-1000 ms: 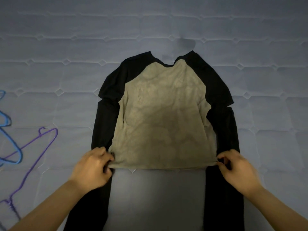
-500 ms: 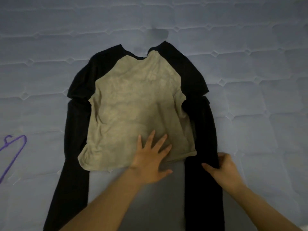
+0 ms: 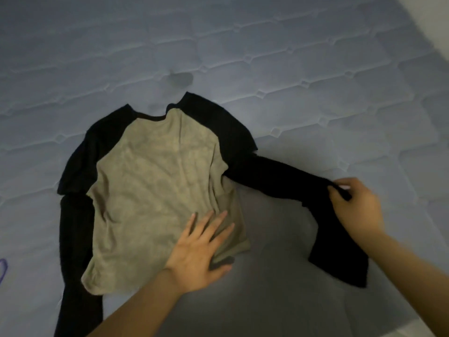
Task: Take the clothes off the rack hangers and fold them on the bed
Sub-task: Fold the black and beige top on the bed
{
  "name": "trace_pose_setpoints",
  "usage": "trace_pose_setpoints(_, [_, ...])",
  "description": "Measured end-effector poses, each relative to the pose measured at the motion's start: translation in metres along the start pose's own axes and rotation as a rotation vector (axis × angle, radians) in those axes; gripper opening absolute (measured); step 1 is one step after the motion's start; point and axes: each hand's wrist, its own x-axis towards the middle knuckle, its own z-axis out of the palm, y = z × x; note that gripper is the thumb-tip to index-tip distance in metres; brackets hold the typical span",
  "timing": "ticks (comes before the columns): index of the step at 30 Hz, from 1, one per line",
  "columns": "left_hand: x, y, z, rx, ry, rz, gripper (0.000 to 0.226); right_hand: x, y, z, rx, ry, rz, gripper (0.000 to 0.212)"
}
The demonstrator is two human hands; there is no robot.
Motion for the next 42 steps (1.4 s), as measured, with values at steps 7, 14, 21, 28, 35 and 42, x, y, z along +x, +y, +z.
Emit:
trace_pose_setpoints(7, [0.038,0.029,0.018,0.009,-0.205,0.147,0.069,0.061,0.018,-0.022,0.055,0.059,0.236,0.054])
trace_pose_setpoints(14, [0.060,0.017,-0.002,-0.044,0.086,0.092,0.072,0.060,0.072,-0.008,-0.110,-0.183,0.487,0.083])
trace_pose_setpoints(21, [0.109,0.009,-0.001,0.016,-0.103,-0.214,0.089,0.055,0.088,-0.001,-0.120,-0.188,0.473,0.057])
trace_pose_setpoints(28, [0.113,0.001,-0.021,-0.138,0.150,0.159,0.050,0.053,0.045,-0.003,0.188,-0.095,0.301,0.023])
trace_pose_setpoints(35, [0.094,-0.011,-0.042,-0.505,0.362,-0.214,0.043,0.052,-0.065,-0.007,0.280,-0.100,0.031,0.017])
trace_pose_setpoints(42, [0.053,-0.056,-0.131,-1.375,0.696,-0.642,0.020,0.019,-0.235,0.008,0.522,-0.332,-0.143,0.015])
